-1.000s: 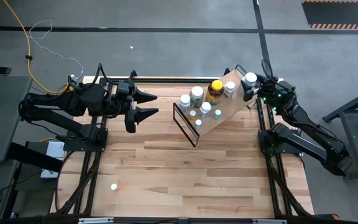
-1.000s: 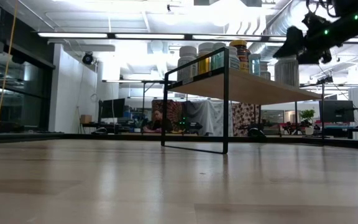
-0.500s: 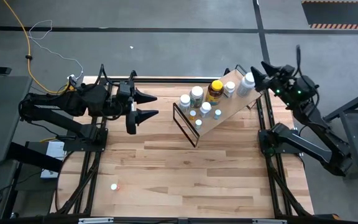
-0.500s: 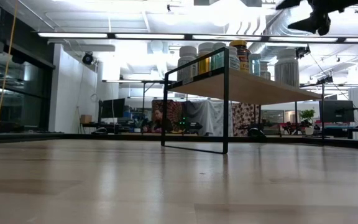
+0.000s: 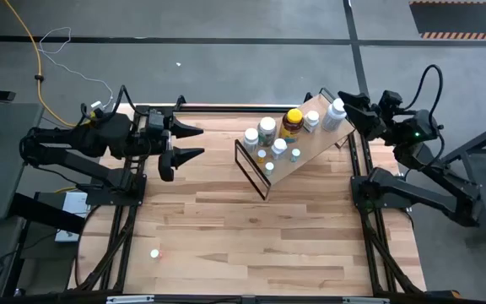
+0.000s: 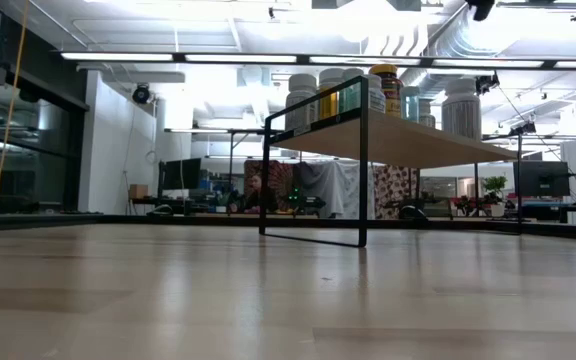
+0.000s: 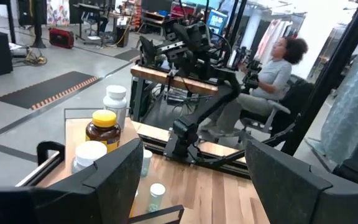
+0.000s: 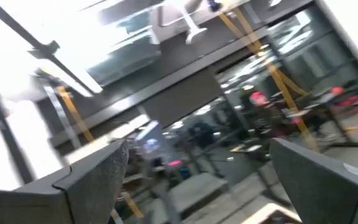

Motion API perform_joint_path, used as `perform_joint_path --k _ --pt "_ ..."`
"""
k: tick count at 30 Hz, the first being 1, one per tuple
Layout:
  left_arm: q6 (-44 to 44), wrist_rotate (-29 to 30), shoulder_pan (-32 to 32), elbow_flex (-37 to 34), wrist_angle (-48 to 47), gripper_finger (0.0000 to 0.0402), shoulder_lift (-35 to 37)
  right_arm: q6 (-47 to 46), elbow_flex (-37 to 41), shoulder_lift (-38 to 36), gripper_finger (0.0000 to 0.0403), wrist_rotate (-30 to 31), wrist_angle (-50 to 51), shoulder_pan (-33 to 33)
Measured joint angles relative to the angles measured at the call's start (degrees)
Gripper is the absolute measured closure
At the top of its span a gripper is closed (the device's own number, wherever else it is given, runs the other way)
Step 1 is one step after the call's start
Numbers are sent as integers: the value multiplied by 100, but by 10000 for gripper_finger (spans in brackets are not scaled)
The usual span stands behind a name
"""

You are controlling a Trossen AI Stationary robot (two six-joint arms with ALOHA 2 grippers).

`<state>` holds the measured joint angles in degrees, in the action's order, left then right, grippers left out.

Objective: Pick and place medicine bottles onto shelf by color
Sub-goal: Put the pink pill bottle on the shelf

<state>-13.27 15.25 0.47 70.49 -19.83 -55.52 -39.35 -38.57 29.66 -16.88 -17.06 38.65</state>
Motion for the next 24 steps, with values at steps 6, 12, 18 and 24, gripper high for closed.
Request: perform_joint_path --k 6,12,18,24 --pt "-255 -71 0 -943 1152 129 292 44 0 365 20 28 -268 -977" --pt "-680 -94 0 -1268 1493 129 401 98 7 997 20 472 -322 -1986" --pt "-1086 -116 204 -732 156 129 339 473 7 1354 20 1060 -373 -2617" --pt "-2026 -263 1079 -193 -1873 129 -62 720 7 1374 20 1461 -396 -2863"
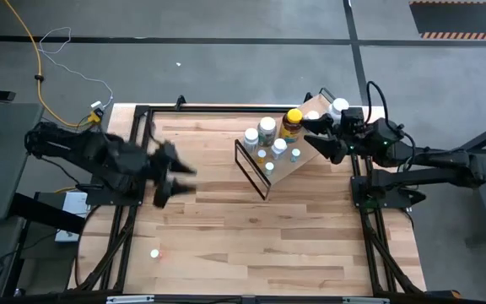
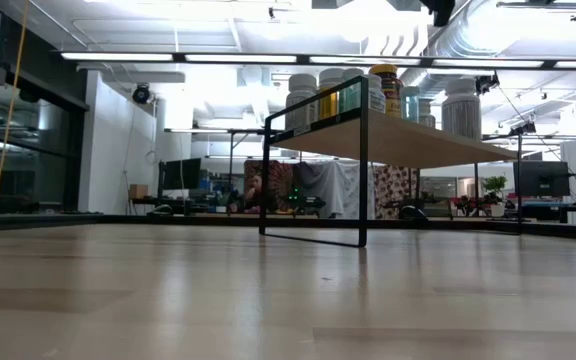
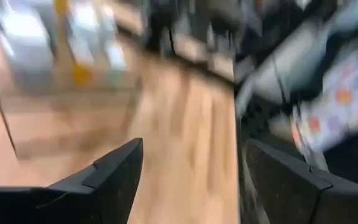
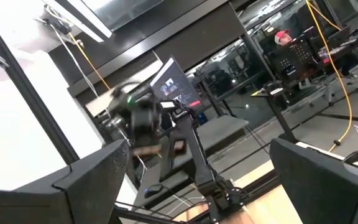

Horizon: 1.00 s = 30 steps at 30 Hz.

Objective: Pick and place medicine bottles onto shelf by color
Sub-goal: Put the pink pill bottle on the shelf

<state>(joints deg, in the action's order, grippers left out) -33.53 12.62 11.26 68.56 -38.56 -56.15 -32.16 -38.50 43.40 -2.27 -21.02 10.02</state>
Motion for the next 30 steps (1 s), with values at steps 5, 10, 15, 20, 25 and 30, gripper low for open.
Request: perform_joint_path --k 5,10,15,20,25,30 --pt "-1141 -382 1169 15 -1198 129 -429 26 0 0 20 62 -1 -15" --pt "-1717 -326 2511 13 -2243 133 -1151 17 0 0 20 62 13 -15" --pt "-2250 -9 3496 12 -2828 142 -2030 10 0 0 20 62 60 -13" --pt "-2853 155 4133 12 -2755 142 -2774 15 0 2 20 62 68 -13" --pt "-3298 164 4526 10 -2746 142 -3350 20 -2 2 20 60 170 -13" --pt "-3451 -200 4679 -314 -2271 142 -3566 23 -2 2 20 60 346 -13"
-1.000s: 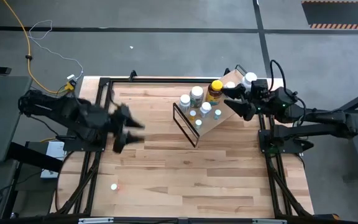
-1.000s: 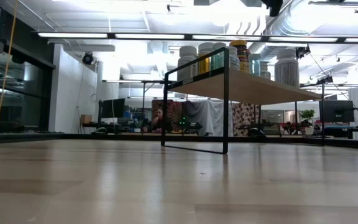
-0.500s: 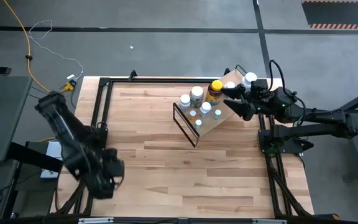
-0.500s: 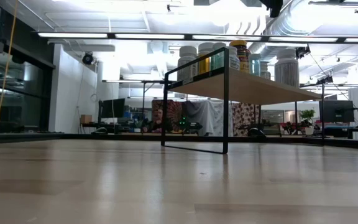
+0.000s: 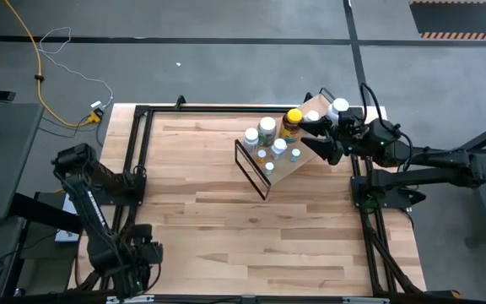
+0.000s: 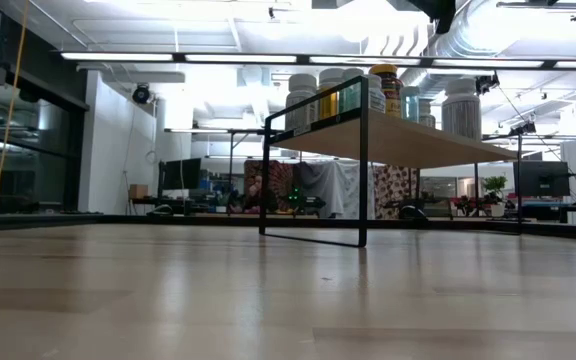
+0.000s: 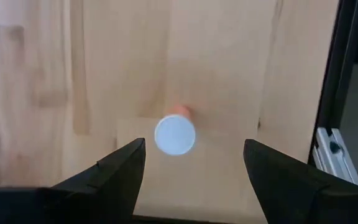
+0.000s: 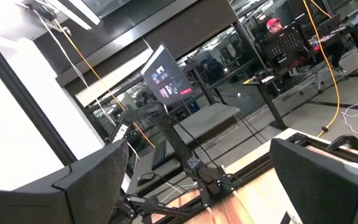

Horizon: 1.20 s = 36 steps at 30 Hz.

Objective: Pick and place medicine bottles onto shelf by color
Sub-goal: Put the pink pill bottle on the shelf

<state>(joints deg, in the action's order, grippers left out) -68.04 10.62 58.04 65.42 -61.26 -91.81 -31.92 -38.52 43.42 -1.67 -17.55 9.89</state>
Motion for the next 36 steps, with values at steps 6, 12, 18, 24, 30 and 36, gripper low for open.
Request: perform_joint_path --k 6,12,18,24,30,36 --pt "-280 198 -46 -430 177 142 2 0 0 0 20 0 21 2" --pt "33 146 -75 -617 649 142 4 -14 0 0 20 0 60 2" --pt "71 -53 -84 -855 901 142 9 0 0 0 20 0 66 3" --pt "73 -37 -149 -926 885 143 9 2 0 0 20 0 101 4" --pt "74 -204 -144 -926 886 165 9 2 0 2 20 0 176 4" --pt "73 -246 -147 -926 884 211 9 0 0 2 20 0 187 4"
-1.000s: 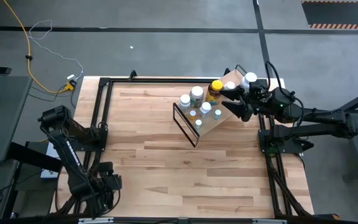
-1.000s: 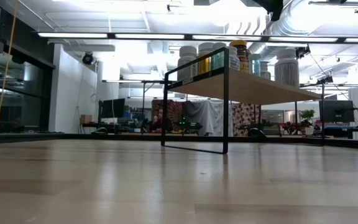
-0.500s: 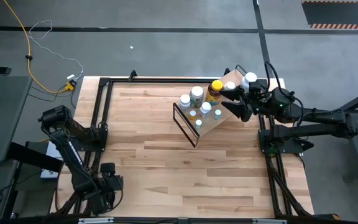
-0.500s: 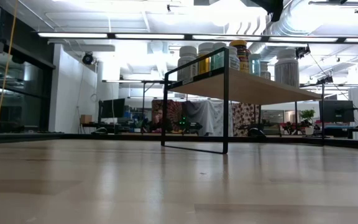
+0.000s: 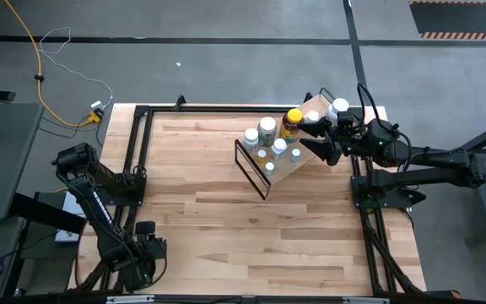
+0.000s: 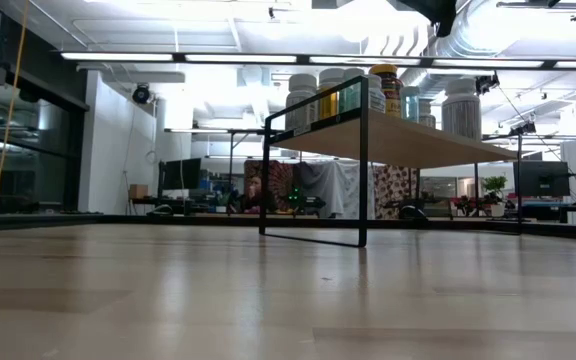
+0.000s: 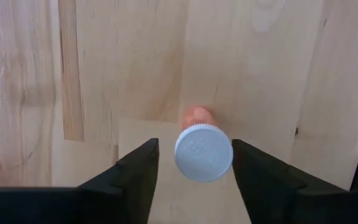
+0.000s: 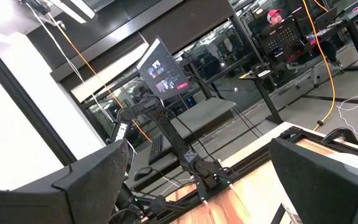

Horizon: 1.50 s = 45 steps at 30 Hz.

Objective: Pick and place medicine bottles onto shelf by color
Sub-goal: Put the pink pill bottle on the shelf

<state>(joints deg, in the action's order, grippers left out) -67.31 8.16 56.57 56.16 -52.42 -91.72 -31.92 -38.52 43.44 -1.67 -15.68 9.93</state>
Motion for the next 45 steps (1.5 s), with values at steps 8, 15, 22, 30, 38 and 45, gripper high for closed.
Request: perform_joint_path --k 8,15,22,30,38,45 --pt "-4 -2 -6 2 2 255 0 2 0 0 20 0 0 0" --pt "-2 0 -95 2 2 275 0 2 0 0 20 0 1 0" --pt "-2 22 -155 2 2 279 0 2 0 0 20 0 2 0" --pt "78 89 -531 4 -2 280 472 2 0 0 20 0 4 0" --pt "1435 149 -1863 318 -29 280 1670 2 -2 0 20 0 6 -2" --pt "3168 161 -3380 1542 -343 280 1829 64 -2 0 20 0 29 -1"
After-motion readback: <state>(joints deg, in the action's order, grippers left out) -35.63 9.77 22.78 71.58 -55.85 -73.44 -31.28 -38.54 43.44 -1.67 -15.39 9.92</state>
